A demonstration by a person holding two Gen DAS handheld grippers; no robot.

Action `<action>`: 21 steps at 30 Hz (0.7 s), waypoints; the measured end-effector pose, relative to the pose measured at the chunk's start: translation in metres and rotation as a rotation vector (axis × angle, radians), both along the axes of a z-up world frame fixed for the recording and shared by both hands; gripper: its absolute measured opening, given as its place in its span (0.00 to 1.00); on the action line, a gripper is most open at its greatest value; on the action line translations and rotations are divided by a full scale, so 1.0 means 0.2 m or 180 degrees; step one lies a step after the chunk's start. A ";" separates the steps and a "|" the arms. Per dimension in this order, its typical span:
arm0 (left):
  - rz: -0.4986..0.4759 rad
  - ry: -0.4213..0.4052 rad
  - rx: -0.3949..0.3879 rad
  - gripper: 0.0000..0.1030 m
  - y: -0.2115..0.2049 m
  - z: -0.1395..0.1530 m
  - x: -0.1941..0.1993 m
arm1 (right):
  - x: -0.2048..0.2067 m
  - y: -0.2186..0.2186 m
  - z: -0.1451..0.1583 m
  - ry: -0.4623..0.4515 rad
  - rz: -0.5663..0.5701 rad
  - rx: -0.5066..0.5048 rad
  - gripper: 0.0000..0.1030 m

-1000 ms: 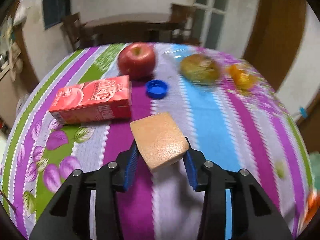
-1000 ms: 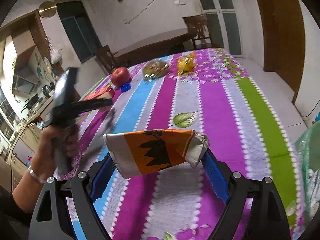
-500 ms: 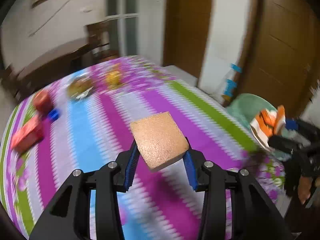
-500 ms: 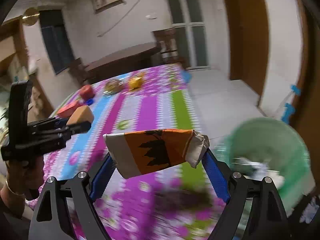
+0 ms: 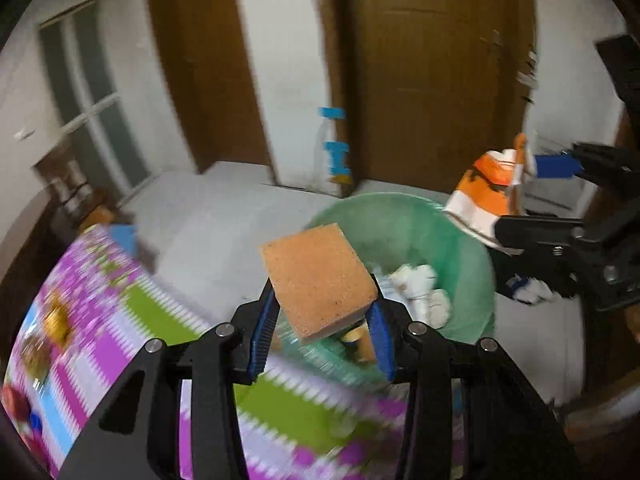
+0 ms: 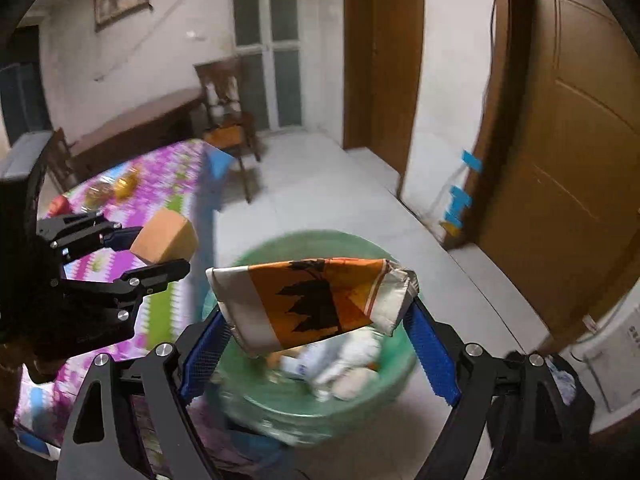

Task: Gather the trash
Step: 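Carry the orange wrapper and beige sponge over the green bin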

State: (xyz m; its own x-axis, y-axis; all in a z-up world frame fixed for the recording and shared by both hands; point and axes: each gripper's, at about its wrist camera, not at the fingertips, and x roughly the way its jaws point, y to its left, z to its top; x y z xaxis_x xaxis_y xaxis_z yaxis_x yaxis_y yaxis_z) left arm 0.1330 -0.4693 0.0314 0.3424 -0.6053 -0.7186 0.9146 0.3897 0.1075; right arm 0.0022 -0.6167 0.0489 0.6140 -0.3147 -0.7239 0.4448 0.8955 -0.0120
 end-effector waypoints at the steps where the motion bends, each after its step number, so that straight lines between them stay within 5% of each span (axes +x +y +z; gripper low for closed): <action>1: -0.0077 0.0037 0.0032 0.39 -0.07 -0.02 0.01 | 0.00 -0.03 -0.01 0.0061 -0.0017 -0.0008 0.83; 9: -0.0135 0.0279 0.0210 0.39 -0.28 -0.16 0.08 | 0.09 -0.20 -0.14 0.0516 -0.0001 0.0027 0.83; 21: -0.0083 0.0239 0.0287 0.42 -0.32 -0.21 0.09 | 0.27 -0.18 -0.25 0.0672 0.0118 0.0040 0.83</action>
State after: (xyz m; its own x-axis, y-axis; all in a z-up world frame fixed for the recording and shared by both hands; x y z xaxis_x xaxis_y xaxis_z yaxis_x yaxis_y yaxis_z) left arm 0.1515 -0.5333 -0.0099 0.2705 -0.5450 -0.7936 0.9311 0.3576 0.0718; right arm 0.0557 -0.6535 -0.0013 0.4594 -0.2848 -0.8413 0.4003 0.9120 -0.0902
